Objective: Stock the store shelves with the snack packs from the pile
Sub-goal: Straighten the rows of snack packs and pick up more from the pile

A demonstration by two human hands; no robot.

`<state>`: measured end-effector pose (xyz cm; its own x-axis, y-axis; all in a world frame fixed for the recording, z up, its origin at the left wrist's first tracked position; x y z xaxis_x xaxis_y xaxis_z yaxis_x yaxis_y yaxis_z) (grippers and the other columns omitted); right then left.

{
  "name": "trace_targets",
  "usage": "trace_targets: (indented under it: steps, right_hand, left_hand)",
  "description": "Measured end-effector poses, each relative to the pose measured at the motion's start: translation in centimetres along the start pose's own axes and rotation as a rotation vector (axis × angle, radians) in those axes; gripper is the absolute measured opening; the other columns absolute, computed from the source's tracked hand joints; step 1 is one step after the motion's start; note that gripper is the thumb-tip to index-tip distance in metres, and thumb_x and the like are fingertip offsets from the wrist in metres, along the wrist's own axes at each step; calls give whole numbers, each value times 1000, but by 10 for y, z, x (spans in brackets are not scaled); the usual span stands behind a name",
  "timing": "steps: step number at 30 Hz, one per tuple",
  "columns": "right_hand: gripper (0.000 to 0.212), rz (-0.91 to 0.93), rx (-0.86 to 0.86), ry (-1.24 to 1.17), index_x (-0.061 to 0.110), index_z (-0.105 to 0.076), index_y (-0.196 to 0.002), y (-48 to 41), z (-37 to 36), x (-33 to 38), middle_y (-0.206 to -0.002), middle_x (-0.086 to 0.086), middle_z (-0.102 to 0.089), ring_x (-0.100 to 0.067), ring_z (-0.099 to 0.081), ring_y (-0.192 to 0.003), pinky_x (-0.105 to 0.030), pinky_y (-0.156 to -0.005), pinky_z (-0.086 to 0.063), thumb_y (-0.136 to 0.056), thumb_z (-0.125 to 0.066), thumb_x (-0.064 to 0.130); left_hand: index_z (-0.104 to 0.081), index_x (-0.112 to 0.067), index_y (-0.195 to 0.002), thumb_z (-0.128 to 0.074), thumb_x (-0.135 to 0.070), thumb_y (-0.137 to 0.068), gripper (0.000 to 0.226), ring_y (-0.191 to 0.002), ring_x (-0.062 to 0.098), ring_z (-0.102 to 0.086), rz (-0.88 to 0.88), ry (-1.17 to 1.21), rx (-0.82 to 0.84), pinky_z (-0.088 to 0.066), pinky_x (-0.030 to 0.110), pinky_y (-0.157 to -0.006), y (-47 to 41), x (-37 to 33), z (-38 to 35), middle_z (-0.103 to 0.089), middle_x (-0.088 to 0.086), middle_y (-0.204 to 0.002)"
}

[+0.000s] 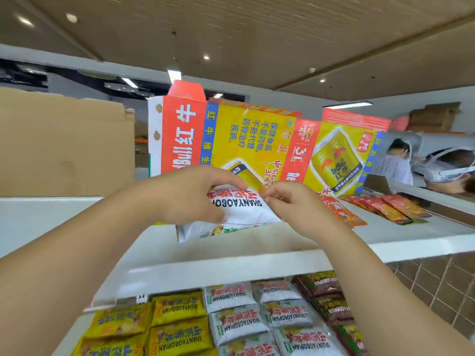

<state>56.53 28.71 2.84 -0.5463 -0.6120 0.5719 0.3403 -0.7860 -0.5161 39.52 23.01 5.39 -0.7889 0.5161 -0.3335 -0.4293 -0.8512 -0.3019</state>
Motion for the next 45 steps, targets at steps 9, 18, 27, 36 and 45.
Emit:
trace_targets:
  steps: [9,18,27,36,45]
  right_hand:
    - [16,93,72,-75,27,-69,-83,87,42,-46,-73,20,-64,2,-57,-67,-15,-60,-38,-93,-66,16]
    - [13,-23,205,-61,31,-68,-84,153,28,-121,-82,19,-66,-8,-61,-77,-27,-73,-48,-93,-65,22]
    - [15,-224,263,103,30,-67,-106,182,0,-232,-98,13,-63,-4,-56,-76,-32,-67,-50,-93,-64,34]
    - [38,-304,227,424,25,-61,-113,185,-32,-346,-102,-4,-63,-31,-60,-96,-43,-83,-53,-82,-52,45]
    - [46,-445,136,408,27,-60,-125,174,-34,-397,-123,-3,-57,-30,-51,-113,-46,-96,-49,-87,-58,53]
  left_hand:
    - [-49,-60,-131,-54,-71,-62,71,-100,-11,-60,91,-74,-2,-54,27,-91,23,-75,-99,-63,-33,-115]
    - [-50,-57,-131,-75,-29,-77,66,-99,-8,-61,193,21,69,-51,23,-85,38,-85,-199,-62,-30,-119]
    - [-47,-57,-136,-77,-27,-81,69,-115,-2,-57,289,66,96,-51,27,-99,-6,-40,-298,-56,-26,-135]
    - [-44,-67,-130,-76,-26,-84,69,-94,12,-69,295,32,188,-59,33,-82,-98,14,-402,-65,-18,-117]
    - [-50,-56,-132,-75,-15,-79,72,-97,12,-66,301,-41,140,-59,31,-83,-192,69,-439,-65,-9,-125]
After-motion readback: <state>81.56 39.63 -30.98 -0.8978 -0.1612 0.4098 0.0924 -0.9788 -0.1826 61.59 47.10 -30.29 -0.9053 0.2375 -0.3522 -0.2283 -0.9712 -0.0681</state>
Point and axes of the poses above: each hand's wrist, its own y-axis away from the middle knuckle, its own z-axis out of the back of the hand, x = y × z, the point moved 10 cm from there along -y, towards the middle knuckle
